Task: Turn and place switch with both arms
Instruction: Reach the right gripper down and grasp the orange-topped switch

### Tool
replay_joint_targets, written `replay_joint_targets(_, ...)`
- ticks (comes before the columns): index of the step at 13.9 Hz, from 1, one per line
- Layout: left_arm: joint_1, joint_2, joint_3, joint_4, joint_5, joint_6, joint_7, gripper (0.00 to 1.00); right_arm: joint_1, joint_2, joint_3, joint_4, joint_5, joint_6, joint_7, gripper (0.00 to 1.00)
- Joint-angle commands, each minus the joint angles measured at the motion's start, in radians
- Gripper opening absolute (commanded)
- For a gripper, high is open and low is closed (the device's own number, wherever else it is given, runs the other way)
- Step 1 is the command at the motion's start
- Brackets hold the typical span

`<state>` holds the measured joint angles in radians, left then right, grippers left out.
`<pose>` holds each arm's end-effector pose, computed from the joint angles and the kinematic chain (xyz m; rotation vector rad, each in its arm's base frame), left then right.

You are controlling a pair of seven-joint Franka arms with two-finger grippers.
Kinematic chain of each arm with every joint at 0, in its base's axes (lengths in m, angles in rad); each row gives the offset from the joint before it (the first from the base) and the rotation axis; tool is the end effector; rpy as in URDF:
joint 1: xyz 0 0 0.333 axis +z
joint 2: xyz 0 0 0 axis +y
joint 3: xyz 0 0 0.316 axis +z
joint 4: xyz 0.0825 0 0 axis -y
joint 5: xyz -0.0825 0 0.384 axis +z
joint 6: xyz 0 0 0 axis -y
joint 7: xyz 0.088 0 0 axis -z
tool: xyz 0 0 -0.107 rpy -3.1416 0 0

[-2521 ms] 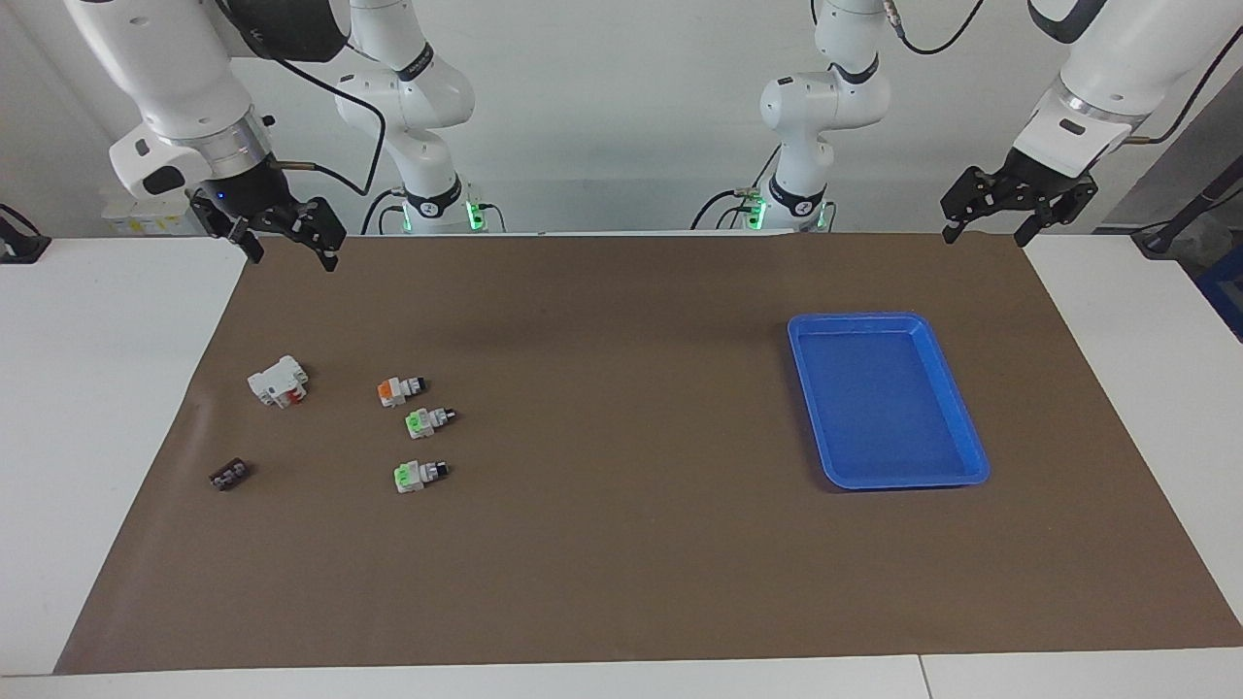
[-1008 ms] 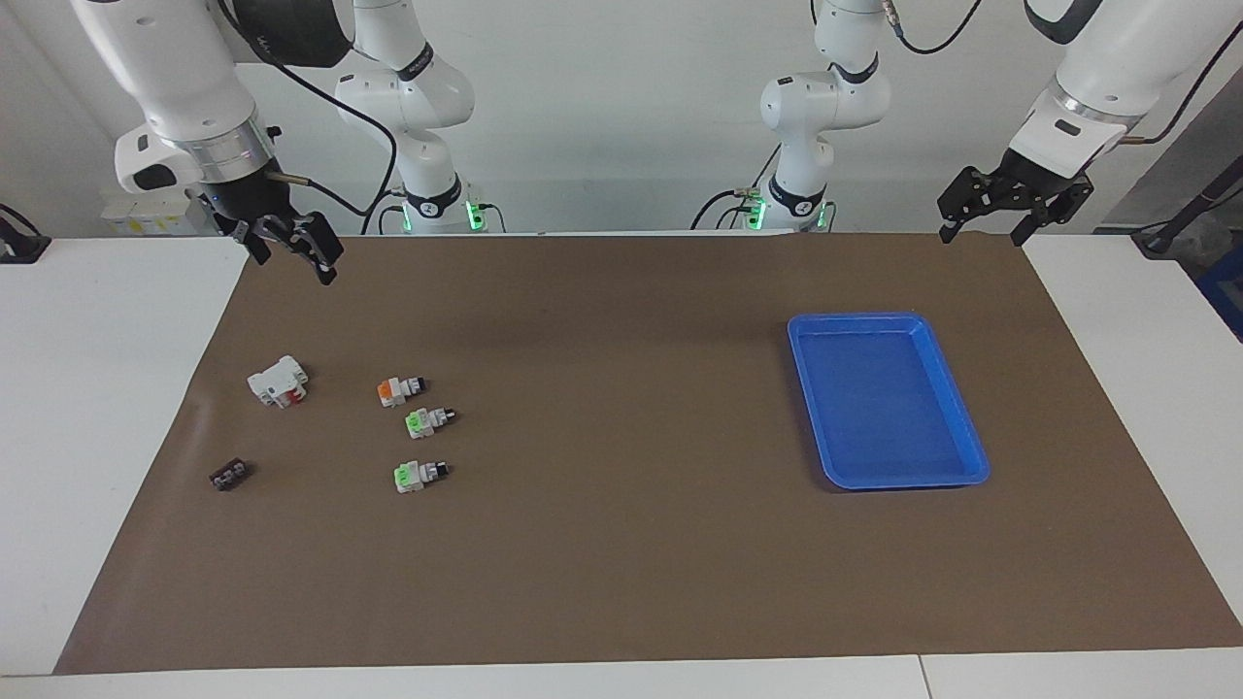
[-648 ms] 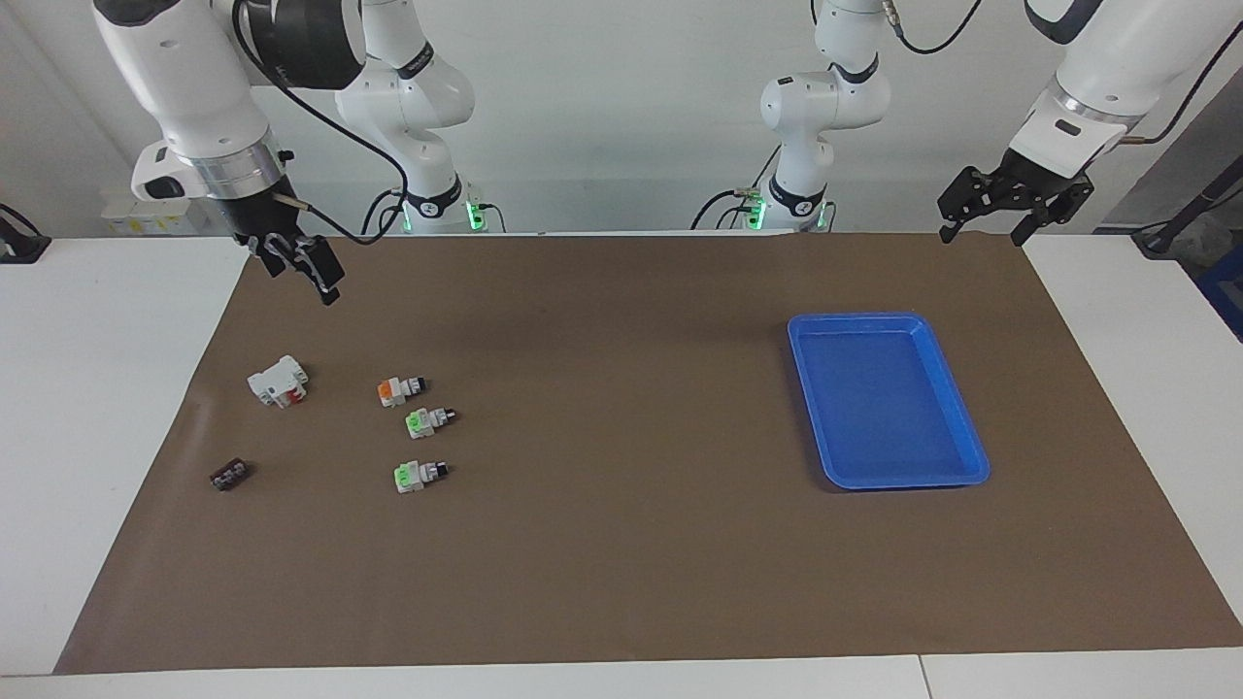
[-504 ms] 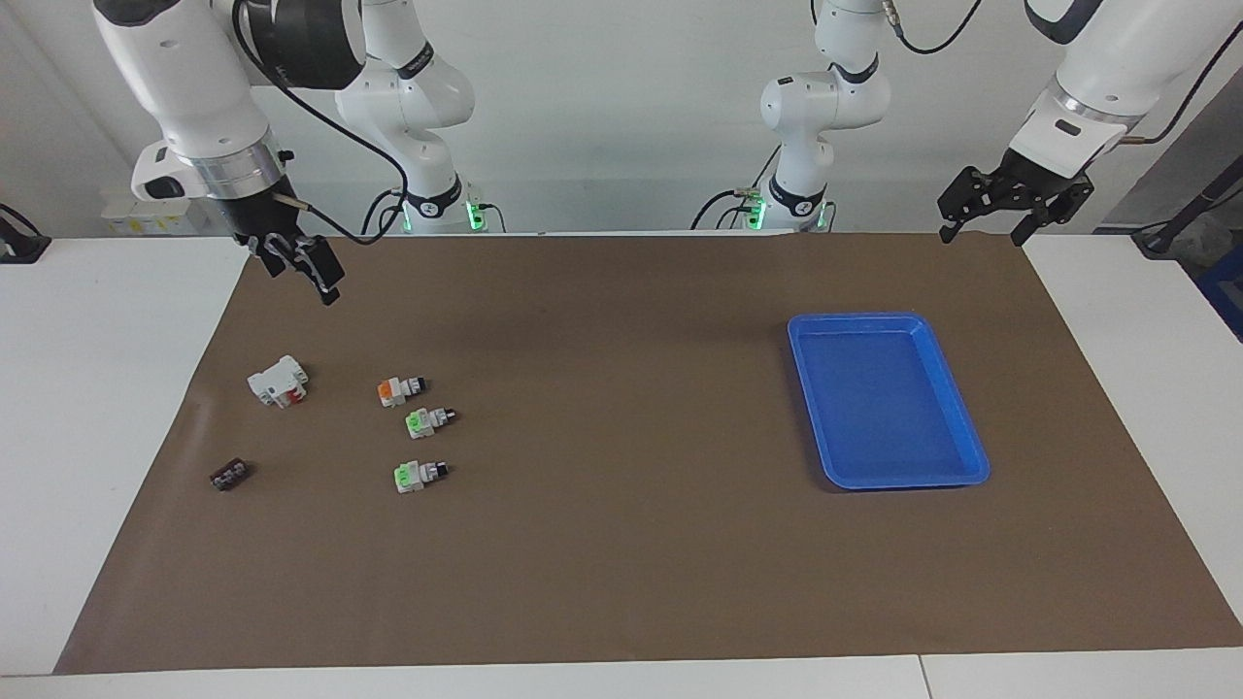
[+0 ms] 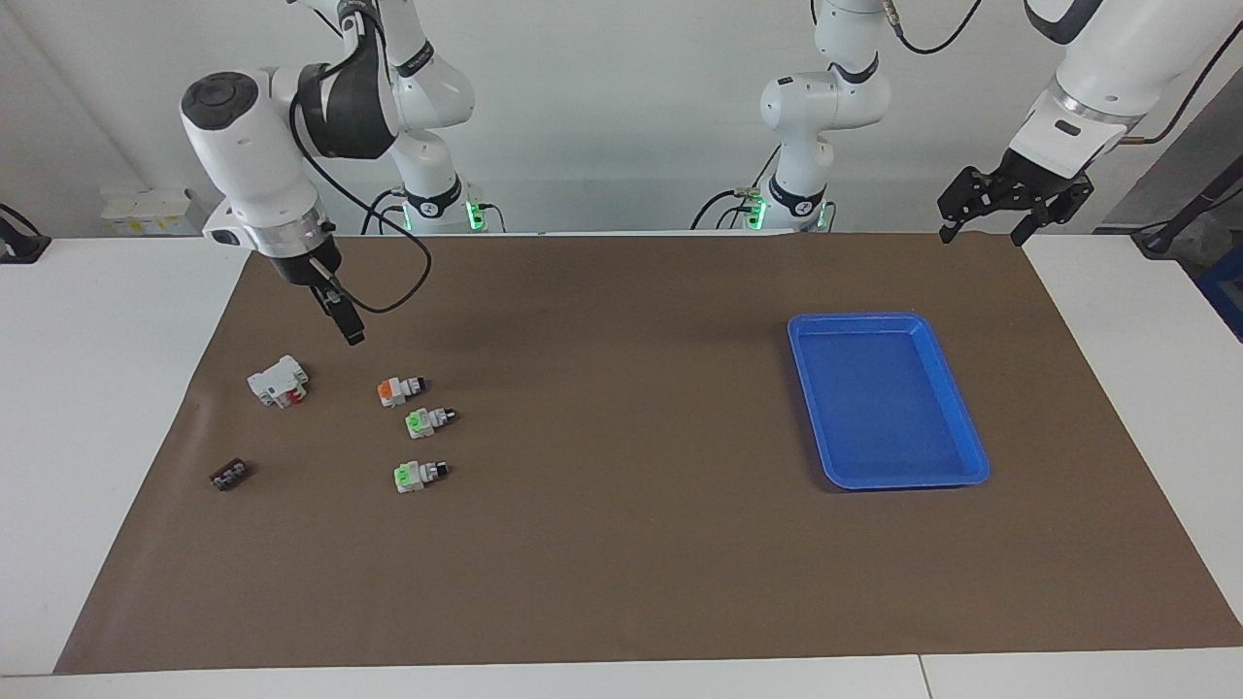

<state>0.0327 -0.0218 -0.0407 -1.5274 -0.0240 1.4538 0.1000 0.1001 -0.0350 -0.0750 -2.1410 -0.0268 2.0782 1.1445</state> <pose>0.5357 -0.0074 0.6467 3.1105 -0.1715 -0.0790 0.5287 0.0117 0.4174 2.6456 -1.6329 -0.0184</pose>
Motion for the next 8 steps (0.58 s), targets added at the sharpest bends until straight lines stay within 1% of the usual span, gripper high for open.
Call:
replay_joint_targets(1, 0.001, -0.03, -0.002, -0.034, 0.007, 0.005, -0.009, 1.0, -0.01, 0.024, 0.003, -0.104, 0.013, 0.138, 0.051, 1.0)
replay_joint_targets(2, 0.003, -0.03, -0.002, -0.034, 0.007, 0.005, -0.013, 1.0, -0.014, 0.03, 0.003, -0.149, 0.015, 0.193, 0.051, 1.0)
replay_joint_targets(4, -0.001, -0.03, -0.002, -0.034, 0.007, 0.005, -0.013, 1.0, -0.023, 0.04, 0.001, -0.204, 0.016, 0.261, 0.049, 1.0)
replay_joint_targets(8, -0.001, -0.03, -0.002, -0.036, 0.007, 0.007, -0.013, 1.0, -0.048, 0.087, 0.001, -0.229, 0.019, 0.361, 0.043, 1.0)
